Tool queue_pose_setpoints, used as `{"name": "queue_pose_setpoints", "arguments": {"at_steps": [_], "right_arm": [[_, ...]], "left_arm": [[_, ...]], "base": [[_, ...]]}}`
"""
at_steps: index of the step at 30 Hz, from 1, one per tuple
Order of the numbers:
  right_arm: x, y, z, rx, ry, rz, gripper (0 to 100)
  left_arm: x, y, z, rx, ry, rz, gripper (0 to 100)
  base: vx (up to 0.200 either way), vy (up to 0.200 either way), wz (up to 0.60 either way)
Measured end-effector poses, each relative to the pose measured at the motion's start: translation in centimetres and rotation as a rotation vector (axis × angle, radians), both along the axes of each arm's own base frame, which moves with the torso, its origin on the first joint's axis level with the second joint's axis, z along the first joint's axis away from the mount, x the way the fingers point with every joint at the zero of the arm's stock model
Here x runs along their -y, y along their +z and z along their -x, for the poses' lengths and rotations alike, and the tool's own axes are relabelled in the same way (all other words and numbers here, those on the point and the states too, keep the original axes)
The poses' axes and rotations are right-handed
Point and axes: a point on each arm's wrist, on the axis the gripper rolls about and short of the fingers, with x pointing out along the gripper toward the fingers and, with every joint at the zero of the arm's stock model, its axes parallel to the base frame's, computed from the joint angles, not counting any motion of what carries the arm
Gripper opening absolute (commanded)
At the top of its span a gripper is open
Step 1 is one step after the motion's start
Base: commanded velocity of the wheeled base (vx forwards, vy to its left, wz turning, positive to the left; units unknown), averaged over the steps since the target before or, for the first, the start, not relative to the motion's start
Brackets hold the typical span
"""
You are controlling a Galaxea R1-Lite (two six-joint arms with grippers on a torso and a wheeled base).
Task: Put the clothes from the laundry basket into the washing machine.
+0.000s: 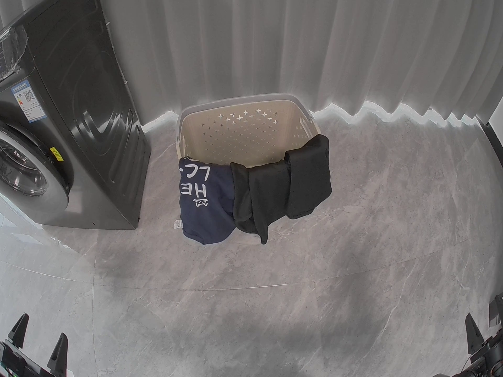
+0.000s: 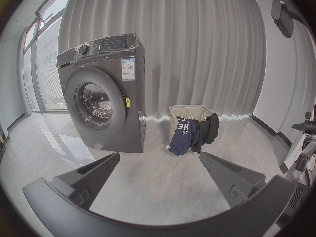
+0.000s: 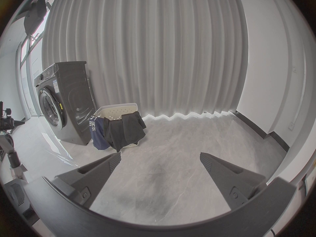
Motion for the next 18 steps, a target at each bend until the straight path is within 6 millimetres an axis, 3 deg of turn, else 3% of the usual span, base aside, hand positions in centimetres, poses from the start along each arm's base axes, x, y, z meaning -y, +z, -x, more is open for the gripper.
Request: {"name": "queue_pose_setpoints", "arguments": {"at_steps": [18], "right_arm": [[0.0,0.01,0.0,0.001,0.0,0.0,100]], "left_arm": [[0.0,-0.01,0.0,-0.001,0.0,0.001,100]], "base": [[0.2,0.0,0.0]]}}
